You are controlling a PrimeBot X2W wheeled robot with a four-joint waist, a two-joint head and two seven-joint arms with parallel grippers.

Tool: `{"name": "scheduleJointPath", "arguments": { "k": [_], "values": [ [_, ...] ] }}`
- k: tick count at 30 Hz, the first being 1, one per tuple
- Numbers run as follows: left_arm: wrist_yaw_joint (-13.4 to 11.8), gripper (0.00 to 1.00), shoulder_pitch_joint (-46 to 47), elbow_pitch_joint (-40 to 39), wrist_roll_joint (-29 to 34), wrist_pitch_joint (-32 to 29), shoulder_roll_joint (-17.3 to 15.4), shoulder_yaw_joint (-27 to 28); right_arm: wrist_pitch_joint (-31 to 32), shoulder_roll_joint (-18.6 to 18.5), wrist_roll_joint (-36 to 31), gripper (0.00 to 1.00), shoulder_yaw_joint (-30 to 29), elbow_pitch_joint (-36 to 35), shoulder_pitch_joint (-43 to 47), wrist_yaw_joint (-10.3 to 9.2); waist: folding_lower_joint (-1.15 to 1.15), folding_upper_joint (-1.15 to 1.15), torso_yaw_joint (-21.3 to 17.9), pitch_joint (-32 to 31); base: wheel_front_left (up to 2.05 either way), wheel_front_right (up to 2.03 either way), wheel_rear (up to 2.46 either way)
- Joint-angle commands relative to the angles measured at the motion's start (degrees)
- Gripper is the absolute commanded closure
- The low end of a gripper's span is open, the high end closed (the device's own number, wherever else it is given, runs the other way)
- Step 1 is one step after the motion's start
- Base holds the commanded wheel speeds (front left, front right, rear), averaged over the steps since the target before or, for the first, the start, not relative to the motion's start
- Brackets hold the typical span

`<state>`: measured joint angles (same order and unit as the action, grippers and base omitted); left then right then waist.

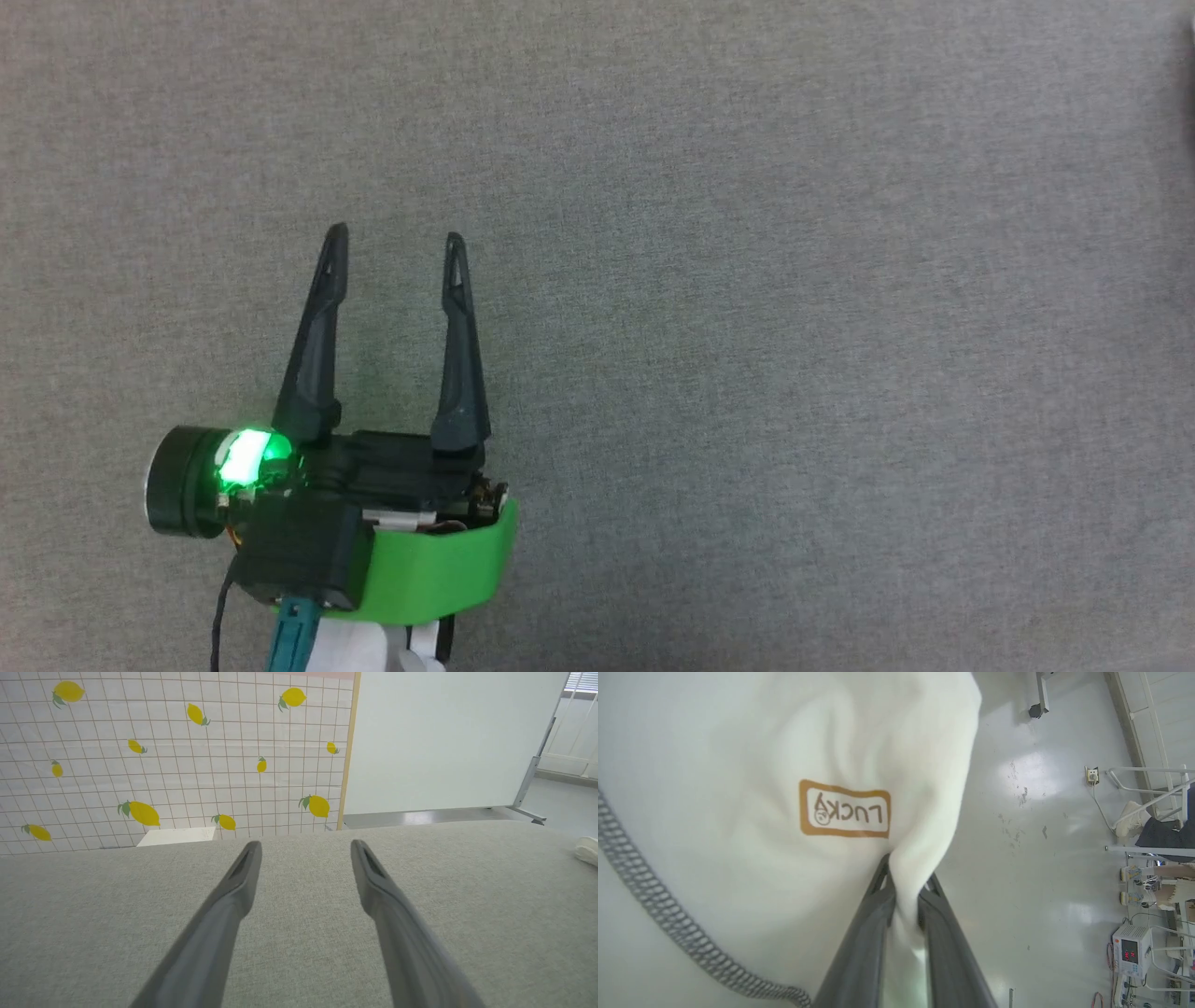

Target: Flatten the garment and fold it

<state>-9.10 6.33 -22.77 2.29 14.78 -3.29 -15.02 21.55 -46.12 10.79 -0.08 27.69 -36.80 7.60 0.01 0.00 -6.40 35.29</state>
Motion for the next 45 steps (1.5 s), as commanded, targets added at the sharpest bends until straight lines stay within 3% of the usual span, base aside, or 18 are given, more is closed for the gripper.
{"name": "scheduleJointPath", "arguments": {
  "k": [1, 2, 3, 4, 12, 17, 27, 37, 38, 45],
  "values": [
    [-0.6, 0.00, 1.3, -0.4, 0.4, 0.2, 0.0, 0.3, -0.7, 0.6, -0.8, 0.71, -0.4, 0.9, -1.3, -0.11, -0.01, 0.00, 0.3, 0.5, 0.00, 0.00, 0.00],
    [-0.9, 0.00, 1.3, -0.6, 0.4, 0.2, 0.0, 0.4, -1.0, 0.9, -1.1, 0.56, -0.6, 1.5, -1.4, -0.11, -0.01, 0.00, 0.3, 0.5, 0.00, 0.00, 0.00],
    [-1.1, 0.00, 1.4, -0.8, 0.5, 0.2, 0.0, 0.4, -1.4, 1.2, -1.4, 0.51, -0.8, 2.1, -1.6, -0.11, -0.01, 0.00, 0.3, 0.4, 0.00, 0.00, 0.00],
    [-1.3, 0.00, 1.5, -1.0, 0.5, 0.2, 0.0, 0.4, -1.7, 1.4, -1.7, 0.00, -0.9, 2.5, -1.8, -0.11, -0.01, 0.00, 0.3, 0.2, 0.00, 0.00, 0.00],
    [-2.2, 0.00, 0.8, -0.4, -1.1, 0.2, -0.2, 0.6, -4.4, 4.6, -3.0, 0.00, -1.9, 3.8, -1.7, -0.11, -0.01, 0.00, 0.1, -5.2, 0.00, 0.00, 0.00],
    [-3.2, 0.00, -1.5, 0.1, -3.1, 0.2, -0.1, 1.6, -7.0, 8.7, -1.2, 0.00, -4.2, 1.7, 1.6, -0.11, -0.01, 0.00, 0.4, -11.6, 0.00, 0.00, 0.00],
    [-3.0, 0.00, -8.8, 4.7, -5.8, 0.2, -0.6, 3.3, -14.6, 20.2, 2.0, 0.00, -5.9, -13.4, 15.6, -0.11, -0.01, 0.00, 1.8, -24.0, 0.00, 0.00, 0.00],
    [-2.0, 0.00, -13.8, 10.2, -8.7, 0.2, -2.0, 5.5, -18.2, 32.9, 1.0, 0.00, -6.7, -28.0, 30.2, -0.11, -0.01, 0.00, 4.4, -31.8, 0.00, 0.00, 0.00],
    [-2.3, 0.00, -15.7, 11.8, -9.2, -0.2, -2.2, 5.5, -18.7, 36.7, -0.8, 0.00, -7.1, -31.1, 34.8, -0.11, -0.01, 0.00, 5.2, -33.7, 0.00, 0.00, 0.00],
    [-2.5, 0.00, -19.2, 14.5, -9.6, -0.5, -2.2, 4.6, -20.2, 40.7, -5.6, 0.00, -6.7, -32.8, 41.9, -0.11, -0.01, 0.00, 6.8, -36.1, 0.00, 0.00, 0.00]
  ]
}}
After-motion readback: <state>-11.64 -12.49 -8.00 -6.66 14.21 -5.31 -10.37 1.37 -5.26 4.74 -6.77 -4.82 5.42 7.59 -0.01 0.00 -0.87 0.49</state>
